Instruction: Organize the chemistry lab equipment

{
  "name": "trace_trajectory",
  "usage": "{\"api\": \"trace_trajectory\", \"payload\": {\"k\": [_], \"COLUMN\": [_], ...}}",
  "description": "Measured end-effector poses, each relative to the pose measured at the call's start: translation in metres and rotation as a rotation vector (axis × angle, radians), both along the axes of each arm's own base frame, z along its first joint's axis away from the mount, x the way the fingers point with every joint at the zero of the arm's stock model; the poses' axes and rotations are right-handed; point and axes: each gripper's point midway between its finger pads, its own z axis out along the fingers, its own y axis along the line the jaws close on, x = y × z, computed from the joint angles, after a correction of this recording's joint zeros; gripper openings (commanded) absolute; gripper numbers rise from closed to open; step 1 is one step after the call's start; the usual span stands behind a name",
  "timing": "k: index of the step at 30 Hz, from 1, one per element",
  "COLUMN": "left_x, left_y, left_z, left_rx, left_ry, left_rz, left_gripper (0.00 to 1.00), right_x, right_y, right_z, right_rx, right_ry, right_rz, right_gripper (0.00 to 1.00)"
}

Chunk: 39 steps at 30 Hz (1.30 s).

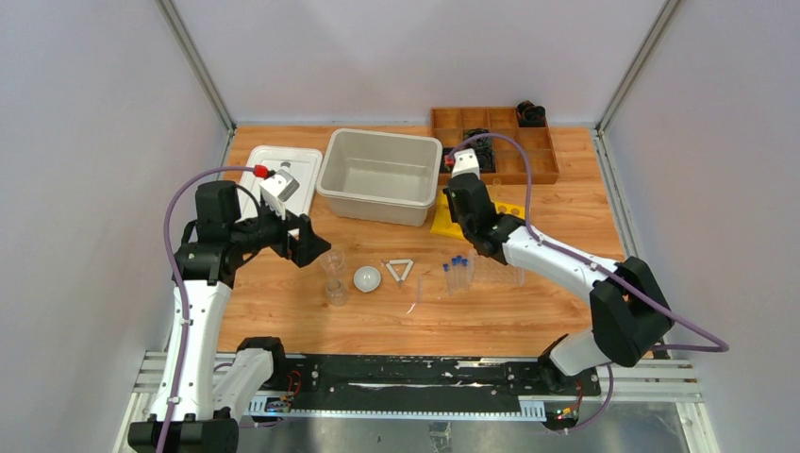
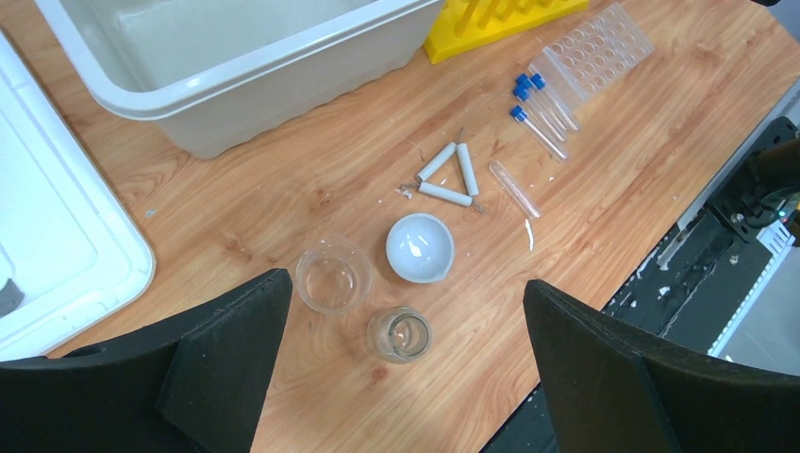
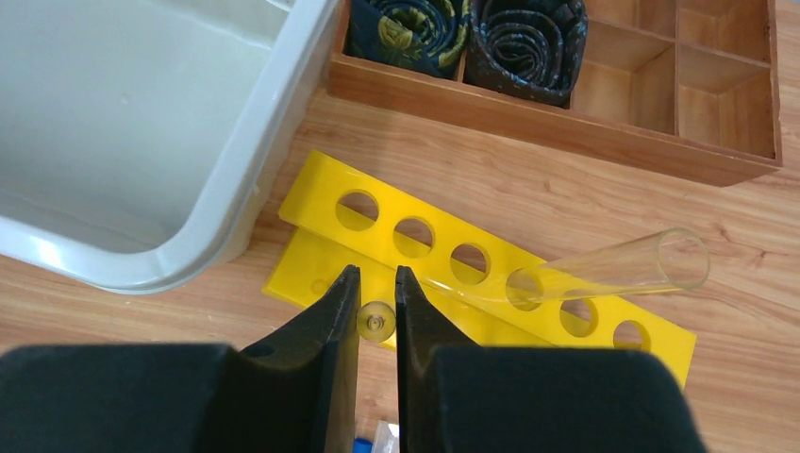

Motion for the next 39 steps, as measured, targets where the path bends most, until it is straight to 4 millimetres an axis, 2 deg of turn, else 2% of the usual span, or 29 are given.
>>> {"api": "trace_trajectory", "payload": {"k": [8, 35, 39], "left_x": [0.000, 0.001, 0.001], "left_y": [0.000, 0.001, 0.001], "left_z": [-0.001, 0.002, 0.002], "left_rx": [0.000, 0.005, 0.005], "left_ry": [0.007, -0.004, -0.004], "left_rz": [0.000, 0.001, 0.001], "left_gripper": [1.00, 1.00, 1.00], "right_x": [0.005, 0.008, 0.007], "right_y": [-0.009, -0.004, -0.005], "right_z": [-0.010, -0.037, -0.034], "right_rx": [0.006, 0.024, 0.032], "right_ry": [0.011, 0.058, 0.054], "right_rz": [-0.025, -0.020, -0.021], "right_gripper": [0.00, 0.00, 0.00]}}
